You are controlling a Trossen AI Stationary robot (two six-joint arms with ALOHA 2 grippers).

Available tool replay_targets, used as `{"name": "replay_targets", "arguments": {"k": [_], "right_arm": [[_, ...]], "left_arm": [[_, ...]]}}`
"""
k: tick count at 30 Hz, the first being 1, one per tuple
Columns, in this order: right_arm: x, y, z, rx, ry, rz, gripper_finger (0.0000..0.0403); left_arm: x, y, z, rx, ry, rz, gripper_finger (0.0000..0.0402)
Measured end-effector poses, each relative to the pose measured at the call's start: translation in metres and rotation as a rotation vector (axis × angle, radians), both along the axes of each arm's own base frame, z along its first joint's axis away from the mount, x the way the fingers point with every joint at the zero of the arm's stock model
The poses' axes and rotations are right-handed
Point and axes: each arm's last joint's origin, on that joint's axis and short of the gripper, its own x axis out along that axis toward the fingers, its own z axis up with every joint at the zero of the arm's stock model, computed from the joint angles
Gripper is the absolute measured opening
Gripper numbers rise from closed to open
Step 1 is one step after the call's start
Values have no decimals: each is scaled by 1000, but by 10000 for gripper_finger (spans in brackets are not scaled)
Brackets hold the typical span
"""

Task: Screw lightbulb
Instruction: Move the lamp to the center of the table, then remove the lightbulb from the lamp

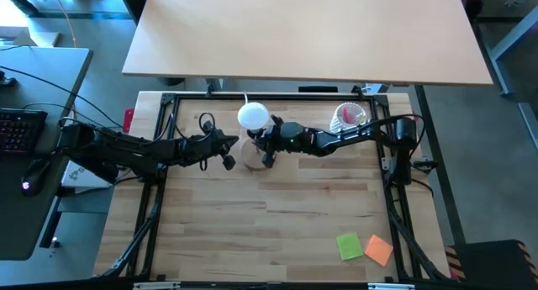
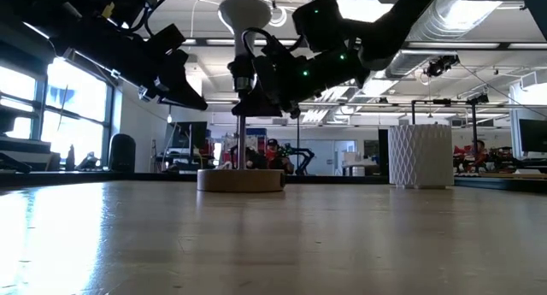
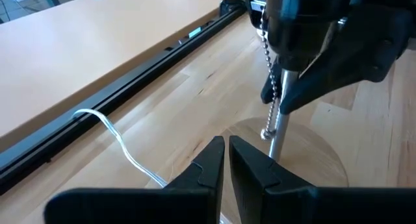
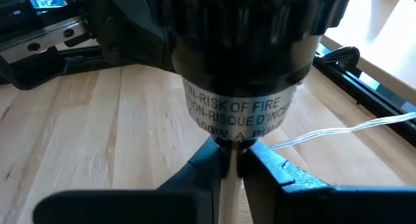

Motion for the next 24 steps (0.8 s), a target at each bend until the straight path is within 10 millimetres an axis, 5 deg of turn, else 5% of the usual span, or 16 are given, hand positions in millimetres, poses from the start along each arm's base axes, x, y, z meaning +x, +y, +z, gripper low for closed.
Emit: {"name": "replay_targets", "arguments": {"k": [6, 14, 18, 24], "right_arm": [[-6, -6, -7, -2, 90, -1, 95], [-33, -11, 23, -54, 257, -16, 190], [-53, -6, 49, -187, 305, -111, 195], [-112, -1, 55, -240, 247, -142, 148]], "left_arm": [[0, 0, 0, 1, -3, 0, 21], [-5, 1, 7, 48, 0, 20, 21], [-9, 3, 17, 108, -20, 11, 21], [-18, 6, 31, 143, -68, 17, 21]]}}
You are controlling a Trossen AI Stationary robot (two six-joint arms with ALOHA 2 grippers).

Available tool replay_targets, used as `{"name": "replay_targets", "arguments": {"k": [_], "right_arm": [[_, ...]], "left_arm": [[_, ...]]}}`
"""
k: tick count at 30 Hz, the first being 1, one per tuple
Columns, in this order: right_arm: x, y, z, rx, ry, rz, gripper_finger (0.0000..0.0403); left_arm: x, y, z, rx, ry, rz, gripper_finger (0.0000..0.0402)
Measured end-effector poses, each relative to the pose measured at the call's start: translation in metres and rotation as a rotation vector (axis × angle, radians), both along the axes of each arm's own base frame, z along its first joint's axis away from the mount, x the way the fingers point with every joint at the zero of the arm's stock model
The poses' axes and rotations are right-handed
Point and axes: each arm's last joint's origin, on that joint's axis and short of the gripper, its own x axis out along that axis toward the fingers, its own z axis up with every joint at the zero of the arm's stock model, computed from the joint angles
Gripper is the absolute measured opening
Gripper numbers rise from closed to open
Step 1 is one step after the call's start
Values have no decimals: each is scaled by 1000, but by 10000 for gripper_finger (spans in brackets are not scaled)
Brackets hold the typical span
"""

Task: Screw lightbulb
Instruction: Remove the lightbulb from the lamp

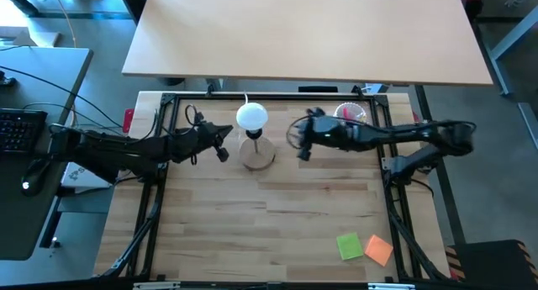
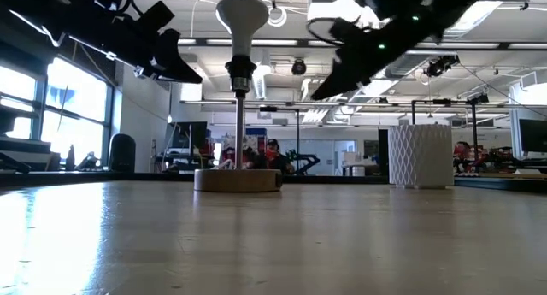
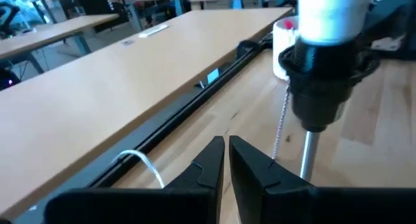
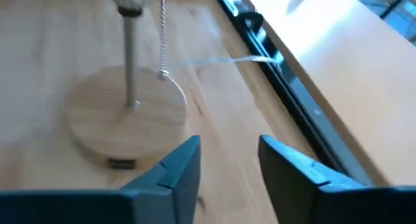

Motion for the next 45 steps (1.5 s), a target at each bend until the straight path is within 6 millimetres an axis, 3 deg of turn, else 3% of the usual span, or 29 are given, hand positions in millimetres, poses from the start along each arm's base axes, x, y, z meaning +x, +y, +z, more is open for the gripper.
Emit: {"name": "replay_targets", "arguments": {"k": [5, 11, 17, 21, 27, 34, 45], "right_arm": [[-38, 3, -8, 152, -270, 131, 81], [-40, 10, 12, 111, -538, 262, 7], [-23, 11, 41, 32, -632, 507, 9], [-3, 8, 58, -14, -661, 549, 2], [24, -4, 65, -39, -634, 542, 1], [31, -19, 60, -6, -612, 498, 1], [30, -21, 63, 6, -654, 531, 0]], "left_arm": [[1, -2, 7, 23, -39, -105, 21], [3, -4, 26, 132, -178, -125, 21], [1, 2, 40, 239, -276, -162, 18], [0, 9, 46, 258, -342, -287, 5], [-3, 18, 49, 275, -371, -280, 2], [-6, 27, 53, 301, -406, -289, 1], [-3, 33, 49, 236, -429, -355, 0]]}}
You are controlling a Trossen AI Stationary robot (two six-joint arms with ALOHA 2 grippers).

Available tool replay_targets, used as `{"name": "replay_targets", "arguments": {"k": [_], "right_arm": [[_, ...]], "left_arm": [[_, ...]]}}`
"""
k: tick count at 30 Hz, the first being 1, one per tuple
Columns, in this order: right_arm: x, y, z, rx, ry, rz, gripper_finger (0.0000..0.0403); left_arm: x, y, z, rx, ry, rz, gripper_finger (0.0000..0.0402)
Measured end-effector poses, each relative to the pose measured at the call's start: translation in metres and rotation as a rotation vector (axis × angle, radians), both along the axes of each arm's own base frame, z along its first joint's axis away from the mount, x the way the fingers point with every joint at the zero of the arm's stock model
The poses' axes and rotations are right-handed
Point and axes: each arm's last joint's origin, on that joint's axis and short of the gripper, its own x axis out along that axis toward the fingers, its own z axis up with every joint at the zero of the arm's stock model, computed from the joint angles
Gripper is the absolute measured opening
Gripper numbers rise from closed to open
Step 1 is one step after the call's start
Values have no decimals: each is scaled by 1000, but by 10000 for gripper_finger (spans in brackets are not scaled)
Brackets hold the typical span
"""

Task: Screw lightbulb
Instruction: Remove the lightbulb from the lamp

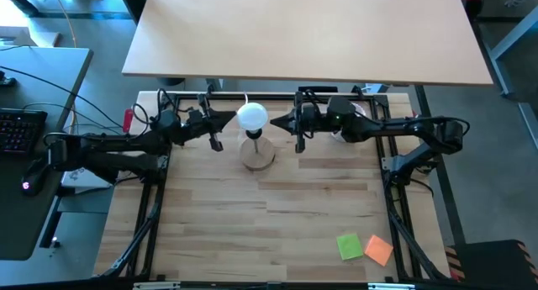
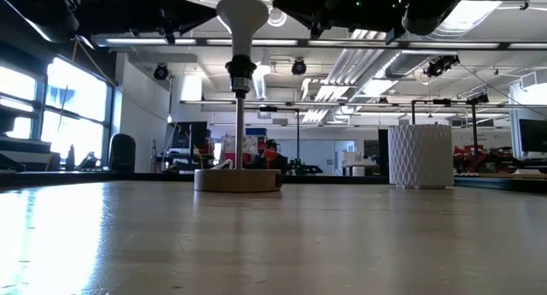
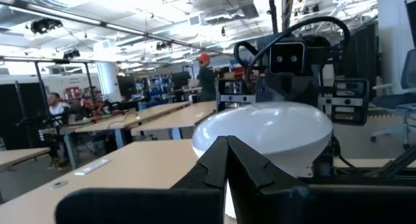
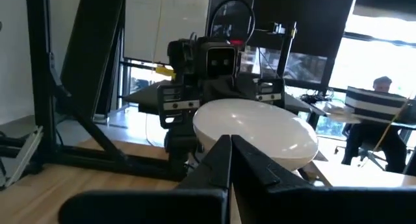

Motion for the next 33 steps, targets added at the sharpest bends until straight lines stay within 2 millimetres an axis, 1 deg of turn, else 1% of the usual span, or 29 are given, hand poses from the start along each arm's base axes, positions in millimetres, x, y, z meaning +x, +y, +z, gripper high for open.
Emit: {"name": "replay_targets", "arguments": {"k": [4, 11, 18, 22, 26, 30, 33], "right_arm": [[-1, -3, 0, 3, -3, -33, 0], [-3, -17, -3, 31, 8, -104, 0], [-6, -27, -4, 64, 22, -173, 0], [-8, -24, -3, 39, 48, -119, 0], [-10, -17, 0, 29, 57, -47, 0], [-8, -12, 0, 25, 56, -12, 0], [-3, -11, -6, 35, 60, 21, 0]], "left_arm": [[4, 1, -3, -20, -2, -17, 0], [8, 1, -5, -16, -15, -58, 0], [10, -4, -5, -27, -16, -104, 0], [9, -5, -5, -24, -5, -98, 0], [7, -4, -5, -32, 14, -44, 0], [3, 4, -6, -42, 21, 37, 0], [1, 11, -6, -45, 19, 65, 0]]}}
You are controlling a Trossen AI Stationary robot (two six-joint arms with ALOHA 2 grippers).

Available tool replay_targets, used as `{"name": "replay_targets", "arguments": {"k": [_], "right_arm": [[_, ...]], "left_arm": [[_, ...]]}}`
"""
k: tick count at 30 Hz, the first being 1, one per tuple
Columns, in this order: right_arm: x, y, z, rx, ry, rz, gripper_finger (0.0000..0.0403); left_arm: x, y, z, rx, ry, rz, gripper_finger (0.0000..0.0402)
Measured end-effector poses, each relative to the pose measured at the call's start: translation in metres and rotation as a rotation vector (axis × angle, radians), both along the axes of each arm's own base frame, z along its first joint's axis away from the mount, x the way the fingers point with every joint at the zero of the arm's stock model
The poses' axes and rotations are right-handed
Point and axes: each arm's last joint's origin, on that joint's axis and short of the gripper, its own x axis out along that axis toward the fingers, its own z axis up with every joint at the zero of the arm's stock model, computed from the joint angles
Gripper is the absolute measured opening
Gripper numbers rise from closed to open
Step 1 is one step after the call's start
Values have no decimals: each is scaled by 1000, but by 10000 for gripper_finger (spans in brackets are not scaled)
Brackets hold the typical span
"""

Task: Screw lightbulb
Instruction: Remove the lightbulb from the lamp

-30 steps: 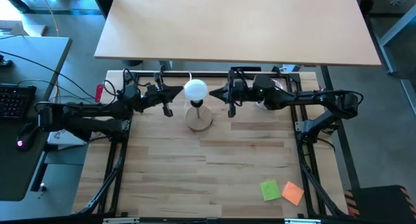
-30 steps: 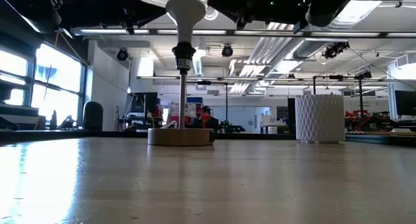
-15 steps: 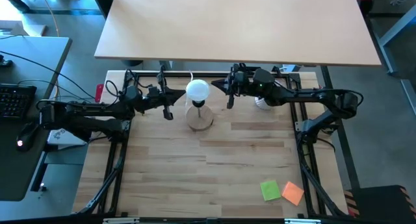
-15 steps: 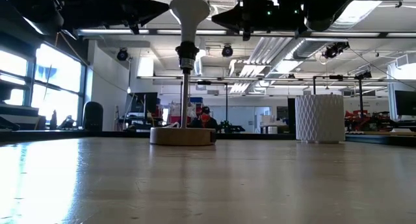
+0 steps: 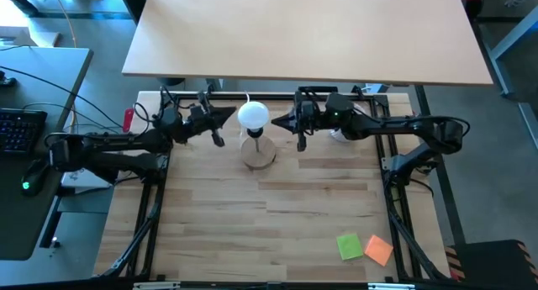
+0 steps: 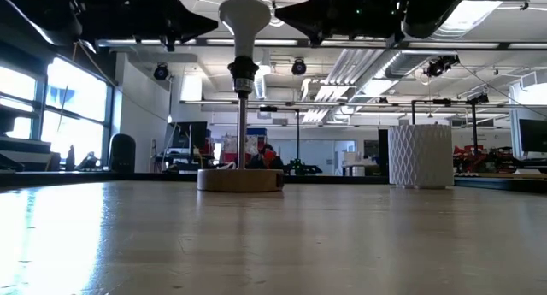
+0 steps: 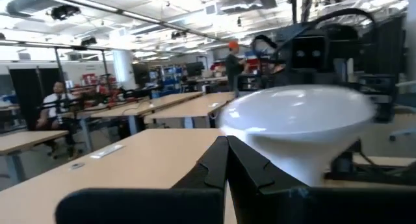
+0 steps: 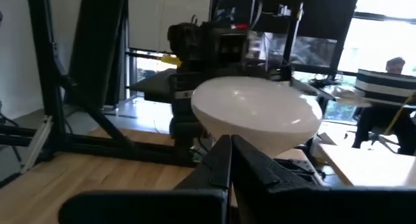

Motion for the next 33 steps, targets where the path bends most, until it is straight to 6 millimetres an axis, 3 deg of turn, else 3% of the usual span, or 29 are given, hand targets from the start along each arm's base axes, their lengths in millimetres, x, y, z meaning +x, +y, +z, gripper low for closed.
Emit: {"name": "replay_targets", "arguments": {"k": [6, 17, 26, 33], "right_arm": [[7, -2, -6, -12, -45, 4, 0], [7, -3, -5, 0, -59, 15, 0], [4, -10, -4, 12, -58, -60, 0], [3, -22, -7, 86, -46, -196, 0]], "left_arm": [[4, 14, 6, -11, 1, -87, 0], [15, 18, 10, -23, 10, -184, 0], [15, 15, 10, -118, -4, -264, 0], [16, 3, 4, -161, 79, -371, 0]]}}
